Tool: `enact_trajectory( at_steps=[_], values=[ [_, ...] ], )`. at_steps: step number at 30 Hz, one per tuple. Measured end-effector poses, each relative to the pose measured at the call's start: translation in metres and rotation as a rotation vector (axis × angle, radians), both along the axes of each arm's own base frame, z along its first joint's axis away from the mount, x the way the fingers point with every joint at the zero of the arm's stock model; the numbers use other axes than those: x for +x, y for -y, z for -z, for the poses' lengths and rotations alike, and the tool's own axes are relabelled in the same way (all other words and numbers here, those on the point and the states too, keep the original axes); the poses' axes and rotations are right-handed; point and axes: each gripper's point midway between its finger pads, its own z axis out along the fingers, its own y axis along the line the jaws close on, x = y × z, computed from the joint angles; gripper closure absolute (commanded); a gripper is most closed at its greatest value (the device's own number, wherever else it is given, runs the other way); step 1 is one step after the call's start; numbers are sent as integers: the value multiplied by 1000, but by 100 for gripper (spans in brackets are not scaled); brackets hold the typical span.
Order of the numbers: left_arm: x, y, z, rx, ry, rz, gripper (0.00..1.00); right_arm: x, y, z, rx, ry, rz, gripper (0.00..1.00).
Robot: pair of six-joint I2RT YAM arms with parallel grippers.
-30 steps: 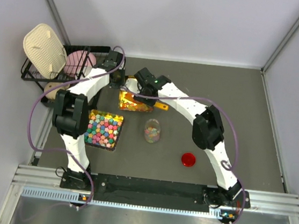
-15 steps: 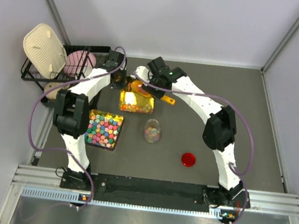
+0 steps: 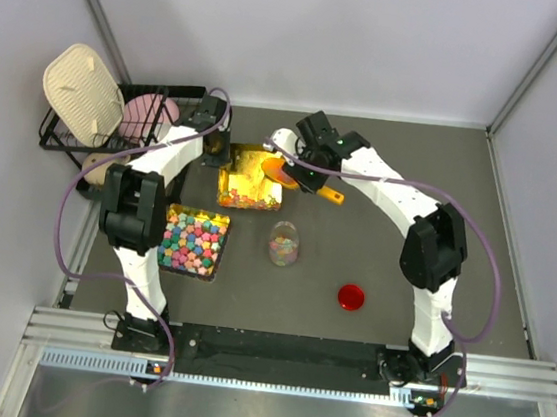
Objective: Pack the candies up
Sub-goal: Place the fake candies in the packing bottle.
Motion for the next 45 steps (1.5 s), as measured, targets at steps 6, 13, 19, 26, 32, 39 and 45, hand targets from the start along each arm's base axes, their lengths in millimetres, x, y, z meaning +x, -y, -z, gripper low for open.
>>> enact_trajectory(
  at_steps=[6,13,19,26,32,39,45],
  values=[
    [2,1,-2,-5,5,2,100,-21,14,-21,52,10,-10,100],
    [6,0,4,5,-20,5,100,-39,41,-70,193,82,2,100],
    [14,2,14,15,-57,13,100,-52,47,-93,233,129,-29,100],
    [22,3,26,26,-91,19,100,-81,68,-94,83,171,-128,100],
    [25,3,36,29,-112,20,100,-117,76,-92,-54,174,-258,100],
    [25,3,39,31,-122,20,100,-134,88,-86,-186,165,-320,100],
    [25,3,39,31,-122,19,100,-145,86,-85,-273,191,-388,100]
  ],
)
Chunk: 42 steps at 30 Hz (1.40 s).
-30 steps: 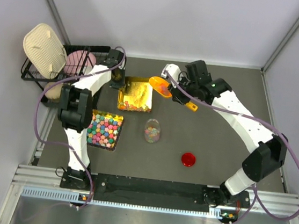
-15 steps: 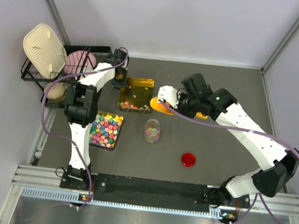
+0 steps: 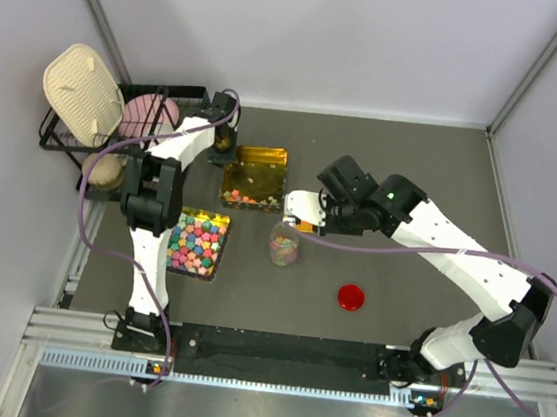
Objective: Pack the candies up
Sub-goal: Place the fake candies in the packing bottle.
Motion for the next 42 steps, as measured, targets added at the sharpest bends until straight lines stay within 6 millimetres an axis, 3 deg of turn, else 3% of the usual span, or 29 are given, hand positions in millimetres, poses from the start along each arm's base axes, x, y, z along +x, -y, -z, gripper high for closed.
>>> enact_trajectory(
  at_steps=[13,26,42],
  values=[
    [0,0,0,-1,0,0,100,3,5,15,-199,39,-57,100],
    [0,0,0,-3,0,1,100,3,5,15,-310,86,-103,100],
    [-1,3,0,-14,-3,10,100,16,-4,7,-325,123,-94,100]
  ],
)
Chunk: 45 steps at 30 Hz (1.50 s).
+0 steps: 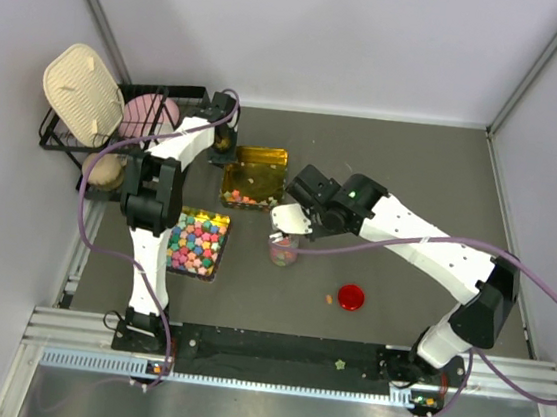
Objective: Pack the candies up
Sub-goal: Place the fake candies in the packing bottle, then place the storage box at the center of the board.
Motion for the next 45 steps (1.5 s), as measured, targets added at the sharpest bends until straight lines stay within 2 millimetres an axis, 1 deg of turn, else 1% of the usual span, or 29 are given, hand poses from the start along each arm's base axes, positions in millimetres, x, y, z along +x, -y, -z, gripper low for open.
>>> enact_trajectory(
  at_steps=[12,17,21,26,29,31,33,36,38,41,45],
  values=[
    [0,0,0,-1,0,1,100,-4,-6,-2,-20,18,-40,100],
    [0,0,0,-1,0,1,100,-4,-6,-5,-32,38,-40,100],
    [0,0,0,-1,0,0,100,0,-9,-13,-16,55,-37,100],
    [0,1,0,-8,-2,3,100,11,-22,-36,94,75,-6,100],
    [0,1,0,-11,-2,3,100,26,-27,-48,196,87,46,100],
    [0,0,0,-13,-2,1,100,36,-26,-50,256,88,86,100],
    [0,2,0,-24,-4,6,96,42,-26,-50,294,83,116,100],
    [-1,2,0,-36,-7,11,87,49,-29,-49,357,74,148,100],
    [-1,3,0,-47,-9,15,85,51,-33,-45,385,68,156,100],
    [-1,2,-1,-56,-13,17,84,51,-36,-33,407,37,167,100],
    [1,3,-6,-67,-9,20,82,56,-36,-24,438,21,197,100]
  ],
)
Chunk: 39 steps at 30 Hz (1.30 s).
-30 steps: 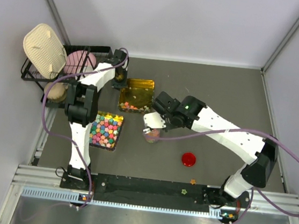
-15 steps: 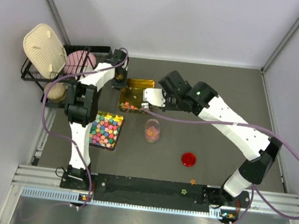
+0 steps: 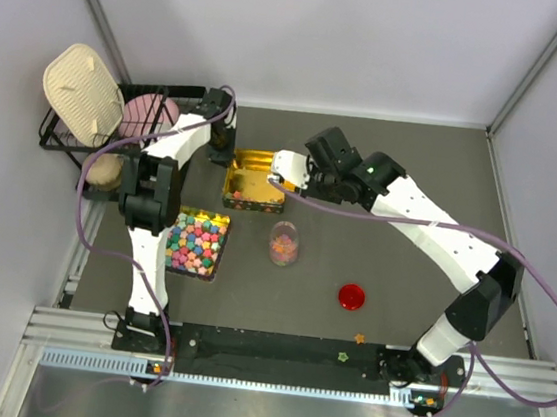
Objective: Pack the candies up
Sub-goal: Place the storage box at the center of the board, then place the spatula at the center of the board.
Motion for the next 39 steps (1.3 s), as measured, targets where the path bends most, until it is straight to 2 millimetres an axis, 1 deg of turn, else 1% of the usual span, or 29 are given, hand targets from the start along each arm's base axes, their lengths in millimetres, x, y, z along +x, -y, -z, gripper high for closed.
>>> enact_trajectory(
  at_steps=[4,5,8,11,15,18,23,25,26,27,28,31,33,36,39],
  values=[
    [7,1,-10,-14,24,5,75,8,1,3,42,-5,35,100],
    [8,2,-12,-21,30,9,71,11,1,3,60,-2,46,100],
    [10,4,-16,-40,37,16,62,21,0,-1,116,15,88,100],
    [13,3,-19,-57,44,19,57,31,2,-4,169,30,132,100],
    [17,1,-31,-88,70,25,47,41,7,-4,234,48,191,100],
    [18,2,-48,-112,105,37,42,45,10,-2,274,46,229,100],
    [21,10,-89,-168,200,80,27,53,16,-1,329,45,284,100],
    [20,16,-105,-200,238,111,18,55,19,1,347,48,303,100],
    [20,20,-115,-217,261,129,10,56,21,3,351,51,314,100],
    [20,23,-123,-236,282,146,4,57,23,5,349,54,327,100],
    [19,27,-131,-251,303,164,1,59,26,5,352,61,343,100],
    [12,35,-152,-296,347,202,1,71,38,7,368,73,405,100],
    [7,39,-162,-318,370,224,1,85,52,11,385,80,468,100],
    [1,42,-169,-338,387,247,1,102,72,27,378,68,553,100],
    [-4,45,-169,-351,392,271,1,113,86,49,355,39,622,100]
  ],
)
